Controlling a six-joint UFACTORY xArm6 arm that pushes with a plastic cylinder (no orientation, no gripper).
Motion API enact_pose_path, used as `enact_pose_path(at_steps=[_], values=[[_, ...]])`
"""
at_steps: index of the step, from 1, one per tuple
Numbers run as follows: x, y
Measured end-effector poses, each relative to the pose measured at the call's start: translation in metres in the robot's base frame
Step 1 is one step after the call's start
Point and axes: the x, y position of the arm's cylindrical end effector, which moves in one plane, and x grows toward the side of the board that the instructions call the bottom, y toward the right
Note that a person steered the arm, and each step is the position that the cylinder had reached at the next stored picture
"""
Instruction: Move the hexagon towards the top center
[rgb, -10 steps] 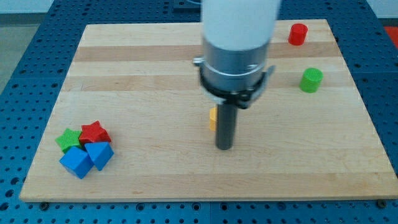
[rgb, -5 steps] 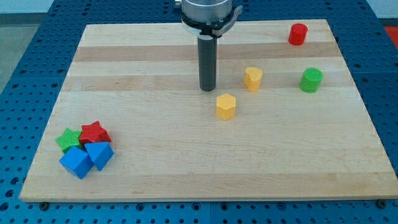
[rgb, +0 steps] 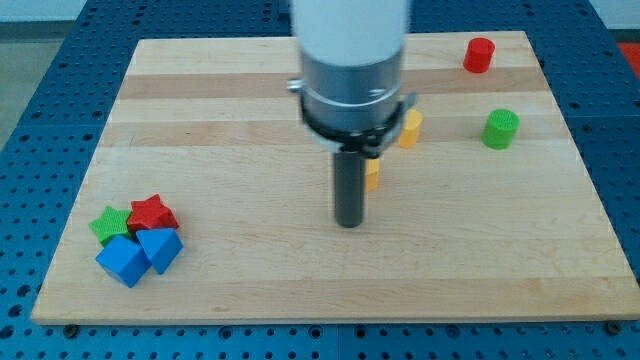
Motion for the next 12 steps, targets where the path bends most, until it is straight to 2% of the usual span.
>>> enact_pose_path(at_steps=[1, 2, 3, 4, 5, 7, 9, 12], values=[[0.0, 0.003], [0.0, 0.054], [0.0, 0.061], [0.0, 0.057], [0.0, 0.006], [-0.009, 0.003], [-0.093, 0.011], [-0.192, 0.011]])
